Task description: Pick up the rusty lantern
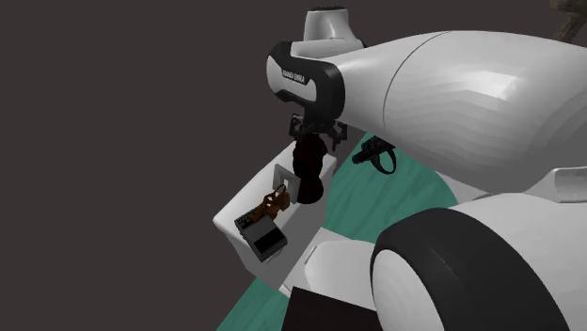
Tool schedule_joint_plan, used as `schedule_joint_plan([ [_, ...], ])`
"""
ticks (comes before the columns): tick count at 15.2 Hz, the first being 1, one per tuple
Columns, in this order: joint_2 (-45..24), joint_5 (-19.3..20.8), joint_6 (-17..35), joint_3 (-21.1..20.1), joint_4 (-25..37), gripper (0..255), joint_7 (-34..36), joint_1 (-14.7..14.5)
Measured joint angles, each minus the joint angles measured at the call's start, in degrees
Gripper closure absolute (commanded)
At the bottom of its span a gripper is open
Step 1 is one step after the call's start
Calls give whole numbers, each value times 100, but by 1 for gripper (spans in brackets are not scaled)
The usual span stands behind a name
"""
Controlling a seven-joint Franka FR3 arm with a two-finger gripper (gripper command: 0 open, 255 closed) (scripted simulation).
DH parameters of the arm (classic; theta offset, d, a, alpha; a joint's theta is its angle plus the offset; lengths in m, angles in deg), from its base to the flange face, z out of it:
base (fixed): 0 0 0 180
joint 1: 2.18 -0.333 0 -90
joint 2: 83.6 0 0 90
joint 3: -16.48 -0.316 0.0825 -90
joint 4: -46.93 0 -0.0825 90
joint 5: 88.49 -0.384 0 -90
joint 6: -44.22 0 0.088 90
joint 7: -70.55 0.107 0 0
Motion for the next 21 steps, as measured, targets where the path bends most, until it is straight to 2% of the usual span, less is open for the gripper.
schedule_joint_plan([
  [6, -124, 55, 410, -6, -289, 0, 53, -19],
  [7, -126, 56, 435, -6, -313, 255, 53, -19],
  [17, -115, 57, 465, 0, -339, 255, 53, -13],
  [21, -103, 44, 217, -6, -130, 255, 44, -19],
])
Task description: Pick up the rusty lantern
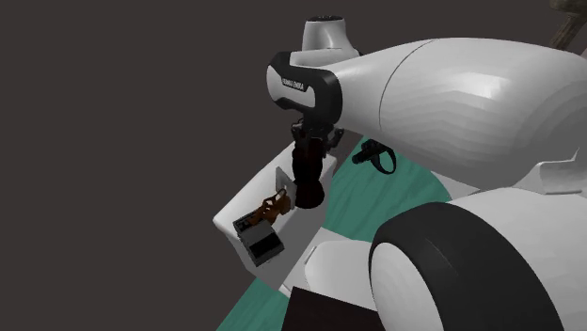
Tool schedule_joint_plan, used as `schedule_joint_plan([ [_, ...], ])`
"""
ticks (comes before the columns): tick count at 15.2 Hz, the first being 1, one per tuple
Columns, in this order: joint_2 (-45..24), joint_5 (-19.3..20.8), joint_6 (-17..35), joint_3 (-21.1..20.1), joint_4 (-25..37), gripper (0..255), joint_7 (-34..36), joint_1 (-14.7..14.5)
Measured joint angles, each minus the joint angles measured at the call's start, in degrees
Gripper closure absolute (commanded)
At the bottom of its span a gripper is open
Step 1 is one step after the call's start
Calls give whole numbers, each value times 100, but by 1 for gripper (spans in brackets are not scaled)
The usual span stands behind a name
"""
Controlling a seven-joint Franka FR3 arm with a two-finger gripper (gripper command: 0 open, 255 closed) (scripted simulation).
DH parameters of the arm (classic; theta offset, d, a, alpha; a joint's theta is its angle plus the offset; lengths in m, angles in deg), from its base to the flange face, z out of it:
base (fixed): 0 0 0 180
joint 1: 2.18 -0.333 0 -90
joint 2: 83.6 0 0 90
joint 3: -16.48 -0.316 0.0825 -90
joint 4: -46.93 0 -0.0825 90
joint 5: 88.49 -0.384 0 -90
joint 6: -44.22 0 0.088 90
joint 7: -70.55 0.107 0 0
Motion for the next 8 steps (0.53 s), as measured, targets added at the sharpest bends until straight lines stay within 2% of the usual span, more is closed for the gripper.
schedule_joint_plan([
  [8, 71, -34, -584, -1, 514, 255, -35, 4],
])
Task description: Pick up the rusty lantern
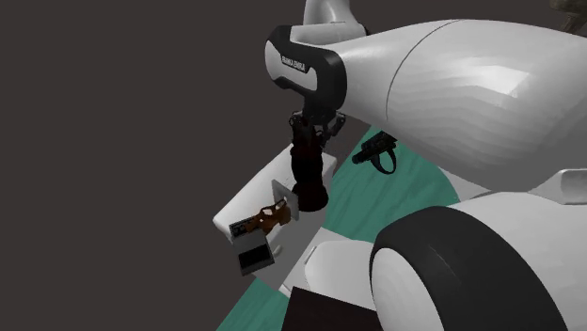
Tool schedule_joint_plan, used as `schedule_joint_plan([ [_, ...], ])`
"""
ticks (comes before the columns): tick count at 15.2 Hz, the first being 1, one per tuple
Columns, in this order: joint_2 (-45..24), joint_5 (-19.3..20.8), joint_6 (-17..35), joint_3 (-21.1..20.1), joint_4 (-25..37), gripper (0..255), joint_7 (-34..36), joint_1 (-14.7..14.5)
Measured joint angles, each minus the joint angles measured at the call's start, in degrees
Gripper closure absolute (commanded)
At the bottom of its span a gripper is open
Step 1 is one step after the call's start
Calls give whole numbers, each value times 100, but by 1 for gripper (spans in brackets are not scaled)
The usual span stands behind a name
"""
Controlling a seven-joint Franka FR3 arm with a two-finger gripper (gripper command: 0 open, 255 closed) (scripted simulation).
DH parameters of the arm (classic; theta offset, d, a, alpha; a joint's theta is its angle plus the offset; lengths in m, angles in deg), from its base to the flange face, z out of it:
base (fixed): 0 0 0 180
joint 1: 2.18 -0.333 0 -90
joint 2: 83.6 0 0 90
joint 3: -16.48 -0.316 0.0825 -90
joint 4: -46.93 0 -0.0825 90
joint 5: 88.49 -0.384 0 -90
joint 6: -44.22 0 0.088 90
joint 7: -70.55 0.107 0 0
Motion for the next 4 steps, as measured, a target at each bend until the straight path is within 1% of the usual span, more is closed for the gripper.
schedule_joint_plan([
  [4, -2, -2, -277, -4, 280, 255, -1, -6],
])
